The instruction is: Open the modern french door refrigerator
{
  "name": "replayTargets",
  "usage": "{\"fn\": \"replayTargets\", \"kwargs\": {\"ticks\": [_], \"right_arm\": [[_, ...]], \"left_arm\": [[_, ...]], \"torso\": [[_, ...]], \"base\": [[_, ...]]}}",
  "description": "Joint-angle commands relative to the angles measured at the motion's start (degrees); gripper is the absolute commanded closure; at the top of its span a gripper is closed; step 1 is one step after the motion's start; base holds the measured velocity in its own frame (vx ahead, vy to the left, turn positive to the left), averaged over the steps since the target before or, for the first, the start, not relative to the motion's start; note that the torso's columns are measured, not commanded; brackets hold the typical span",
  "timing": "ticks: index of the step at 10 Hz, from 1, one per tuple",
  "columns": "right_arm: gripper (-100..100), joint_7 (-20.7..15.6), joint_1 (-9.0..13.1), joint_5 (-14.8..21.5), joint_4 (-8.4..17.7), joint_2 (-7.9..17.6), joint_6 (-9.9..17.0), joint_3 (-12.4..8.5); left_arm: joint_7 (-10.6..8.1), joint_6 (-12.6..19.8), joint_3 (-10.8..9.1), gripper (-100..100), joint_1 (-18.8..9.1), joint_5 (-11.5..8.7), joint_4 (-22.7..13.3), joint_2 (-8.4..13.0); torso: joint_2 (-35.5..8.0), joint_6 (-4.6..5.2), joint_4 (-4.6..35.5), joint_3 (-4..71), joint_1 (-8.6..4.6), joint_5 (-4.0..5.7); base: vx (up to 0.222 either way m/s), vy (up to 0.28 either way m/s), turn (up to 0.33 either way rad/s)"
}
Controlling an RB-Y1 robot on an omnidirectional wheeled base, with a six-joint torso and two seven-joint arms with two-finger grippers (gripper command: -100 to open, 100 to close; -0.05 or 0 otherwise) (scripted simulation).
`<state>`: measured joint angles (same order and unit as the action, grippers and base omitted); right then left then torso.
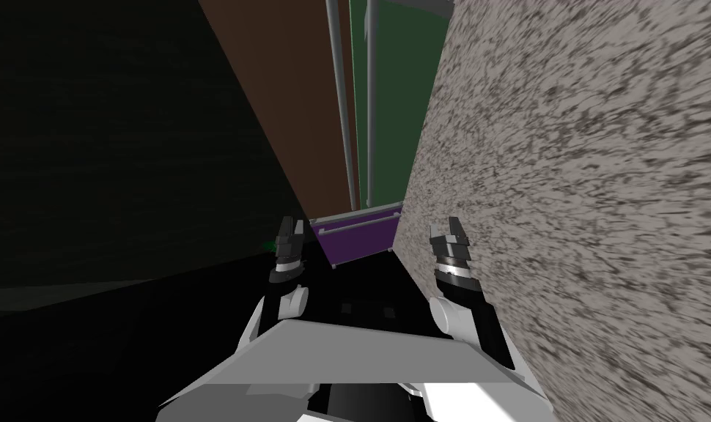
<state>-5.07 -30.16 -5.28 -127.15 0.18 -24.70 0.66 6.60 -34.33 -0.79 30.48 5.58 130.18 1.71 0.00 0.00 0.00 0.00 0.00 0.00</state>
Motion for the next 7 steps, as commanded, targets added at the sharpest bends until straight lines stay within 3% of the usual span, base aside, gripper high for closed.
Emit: {"fn": "replayTargets", "kwargs": {"ticks": [1, 7], "right_arm": [[0, 0.00, 0.00, 0.00, 0.00, 0.00, 0.00, 0.00], [0, 0.00, 0.00, 0.00, -0.02, 0.00, -0.01, 0.00]], "left_arm": [[0.00, 0.00, 0.00, 0, 0.00, 0.00, 0.00, 0.00], [0.00, 0.00, 0.00, 0, 0.00, 0.00, 0.01, 0.00]], "torso": [[-2.32, 0.00, 2.35, 4.67, 0.00, 0.00], [-26.93, 0.00, 26.91, 53.81, 0.00, 0.00]], "base": [[0.000, 0.000, 0.000], [0.000, 0.000, 0.000]]}}
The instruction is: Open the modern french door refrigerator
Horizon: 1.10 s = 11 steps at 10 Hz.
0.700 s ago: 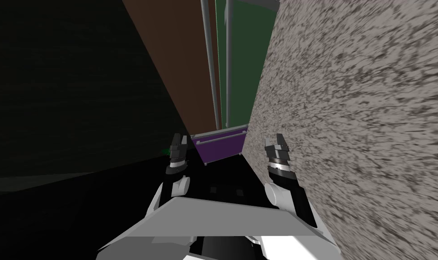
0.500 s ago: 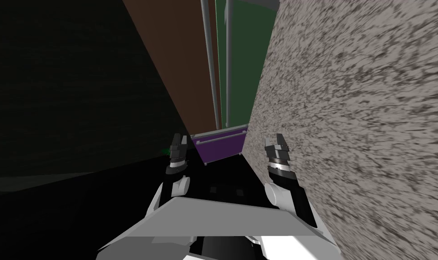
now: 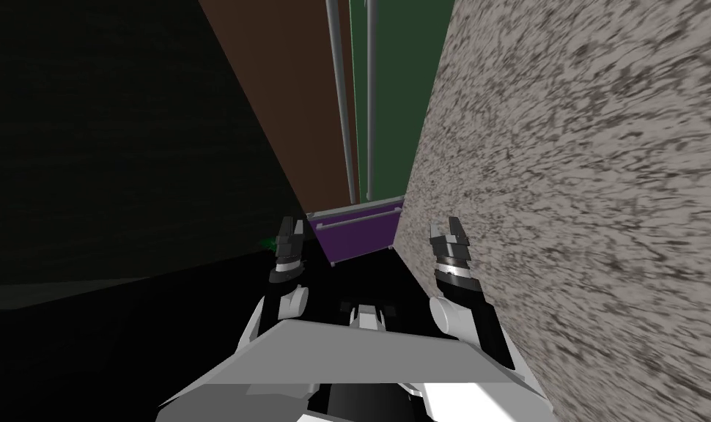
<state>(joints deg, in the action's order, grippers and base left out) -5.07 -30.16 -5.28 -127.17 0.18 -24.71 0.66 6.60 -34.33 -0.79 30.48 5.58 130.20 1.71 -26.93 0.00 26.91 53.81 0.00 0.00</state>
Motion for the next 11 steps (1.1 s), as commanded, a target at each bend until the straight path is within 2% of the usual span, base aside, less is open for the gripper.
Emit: {"fn": "replayTargets", "kwargs": {"ticks": [1, 2, 3, 5, 11], "right_arm": [[0, 0.00, 0.00, 0.00, 0.00, 0.00, 0.00, 0.00], [0, 0.00, 0.00, 0.00, 0.00, 0.00, 0.00, 0.00], [0, 0.00, 0.00, 0.00, 0.00, 0.00, 0.00, 0.00], [0, 0.00, -0.01, 0.00, 0.03, 0.00, 0.01, 0.00], [0, 0.00, -0.02, 0.00, 0.03, 0.00, 0.01, 0.00]], "left_arm": [[0.00, 0.00, 0.00, 0, 0.00, 0.00, 0.00, 0.00], [0.00, 0.00, 0.00, 0, 0.00, 0.00, 0.00, 0.00], [-0.13, -1.11, -0.20, -100, -0.38, -0.18, -1.96, 2.17], [-0.25, -2.29, -0.40, -100, -0.76, -0.37, -3.95, 3.49], [-0.82, -7.70, -1.34, -100, -2.44, -1.20, -12.78, 6.35]], "torso": [[-4.23, 0.00, 4.23, 8.46, 0.00, 0.00], [-8.46, 0.00, 8.46, 16.92, 0.00, 0.00], [-12.69, 0.00, 12.69, 25.38, 0.00, 0.00], [-15.01, 0.00, 15.10, 30.53, 0.02, -0.01], [-15.35, 0.00, 15.37, 30.76, -0.04, 0.01]], "base": [[0.000, 0.000, 0.000], [0.000, 0.000, 0.000], [0.036, 0.000, 0.011], [0.069, 0.003, 0.011], [0.079, 0.001, 0.013]]}}
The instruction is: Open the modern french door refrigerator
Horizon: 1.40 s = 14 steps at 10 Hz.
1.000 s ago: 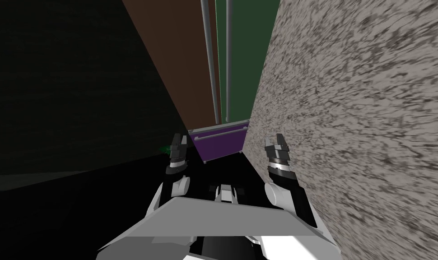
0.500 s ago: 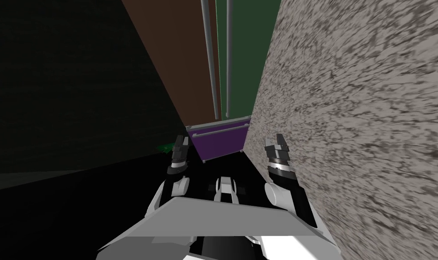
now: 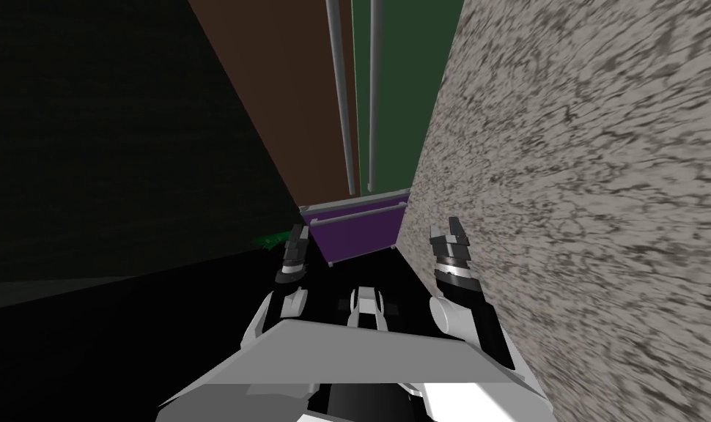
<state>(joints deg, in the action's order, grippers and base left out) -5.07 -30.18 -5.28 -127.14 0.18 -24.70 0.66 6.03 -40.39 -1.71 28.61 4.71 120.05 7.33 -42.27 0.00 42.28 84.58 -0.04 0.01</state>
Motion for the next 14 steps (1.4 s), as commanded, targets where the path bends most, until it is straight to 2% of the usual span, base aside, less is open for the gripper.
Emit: {"fn": "replayTargets", "kwargs": {"ticks": [1, 2, 5, 6, 9, 10, 12, 13, 14], "right_arm": [[0, 0.00, 0.00, 0.00, 0.00, 0.00, 0.00, 0.00], [0, 0.00, 0.00, 0.00, 0.00, 0.00, 0.00, 0.00], [0, 0.00, 0.00, 0.00, 0.00, 0.00, 0.00, 0.00], [0, 0.00, 0.00, 0.00, 0.00, 0.00, 0.00, 0.00], [0, 0.00, 0.00, 0.00, 0.00, 0.00, 0.00, 0.00], [0, 0.00, 0.00, 0.00, 0.00, 0.00, 0.00, 0.00], [0, 0.00, 0.00, 0.00, 0.00, 0.00, 0.00, 0.00], [0, 0.00, 0.00, 0.00, 0.00, 0.00, 0.00, 0.00], [0, 0.00, 0.00, 0.00, 0.00, 0.00, 0.00, 0.00]], "left_arm": [[-0.37, -2.77, -0.61, -100, -0.91, -0.50, -4.33, 1.04], [-0.37, -2.77, -0.61, -100, -0.91, -0.50, -4.45, 1.04], [-0.76, -6.39, -1.24, -100, -2.05, -1.07, -10.05, 1.67], [-0.76, -6.39, -1.24, -100, -2.05, -1.07, -10.45, 1.67], [-1.19, -10.29, -1.92, -100, -3.34, -1.69, -16.32, 2.03], [-1.19, -10.29, -1.92, -100, -3.34, -1.69, -17.17, 2.03], [-1.49, -12.99, -2.40, -100, -4.26, -2.12, -20.90, 2.17], [-1.49, -12.99, -2.40, -100, -4.26, -2.12, -21.93, 2.17], [-1.65, -14.36, -2.64, -100, -4.72, -2.35, -24.04, 2.22]], "torso": [[0.01, 0.00, 0.00, 0.00, 0.02, 0.00], [0.04, 0.00, -0.01, 0.02, 0.09, -0.02], [0.02, 0.00, 0.00, 0.00, 0.00, 0.00], [0.09, 0.00, -0.02, 0.05, 0.00, 0.00], [0.00, 0.00, 0.01, -0.01, 0.07, -0.02], [0.06, 0.00, -0.02, 0.04, 0.05, -0.01], [-0.05, 0.00, 0.02, -0.03, 0.03, 0.00], [0.06, 0.00, -0.01, 0.03, 0.05, -0.01], [-0.06, 0.00, 0.01, -0.02, 0.02, -0.01]], "base": [[0.103, 0.014, 0.021], [0.072, 0.014, 0.005], [0.091, -0.002, 0.016], [0.078, 0.001, 0.007], [0.091, 0.008, 0.018], [0.085, 0.002, 0.005], [0.099, 0.007, 0.016], [0.080, 0.000, 0.008], [0.074, 0.003, 0.013]]}}
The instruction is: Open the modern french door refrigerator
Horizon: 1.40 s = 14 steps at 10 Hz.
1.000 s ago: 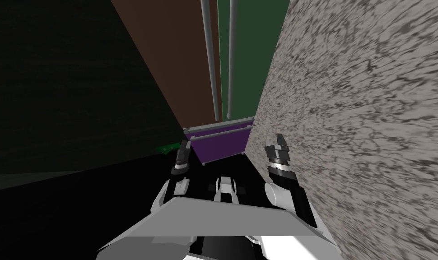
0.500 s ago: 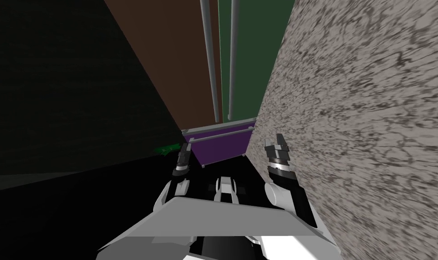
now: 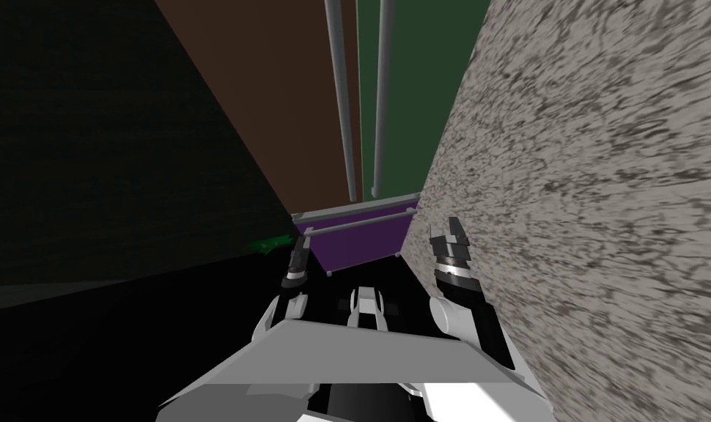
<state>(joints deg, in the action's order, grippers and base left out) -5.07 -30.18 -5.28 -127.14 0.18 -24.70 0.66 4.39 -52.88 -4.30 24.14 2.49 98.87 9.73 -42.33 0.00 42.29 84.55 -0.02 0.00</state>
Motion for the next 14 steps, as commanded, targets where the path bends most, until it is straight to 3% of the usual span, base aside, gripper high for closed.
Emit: {"fn": "replayTargets", "kwargs": {"ticks": [1, 13, 14], "right_arm": [[0, 0.00, 0.00, 0.00, 0.00, 0.00, 0.00, 0.00], [0, 0.00, 0.00, 0.00, 0.00, 0.00, 0.00, 0.00], [0, 0.00, 0.00, 0.00, 0.00, 0.00, 0.00, 0.00]], "left_arm": [[-0.16, -3.24, -0.30, -100, -0.72, -0.35, -4.79, -0.16], [-1.36, -13.58, -2.15, -100, -4.40, -2.07, -24.35, -1.33], [-1.36, -13.58, -2.15, -100, -4.40, -2.07, -24.60, -1.33]], "torso": [[-0.02, -0.01, 0.01, -0.03, 0.02, 0.00], [0.11, 0.00, -0.02, 0.05, 0.01, -0.01], [0.11, -0.01, -0.02, 0.06, 0.00, 0.01]], "base": [[0.110, -0.008, 0.018], [0.082, -0.002, 0.014], [0.070, 0.006, 0.008]]}}
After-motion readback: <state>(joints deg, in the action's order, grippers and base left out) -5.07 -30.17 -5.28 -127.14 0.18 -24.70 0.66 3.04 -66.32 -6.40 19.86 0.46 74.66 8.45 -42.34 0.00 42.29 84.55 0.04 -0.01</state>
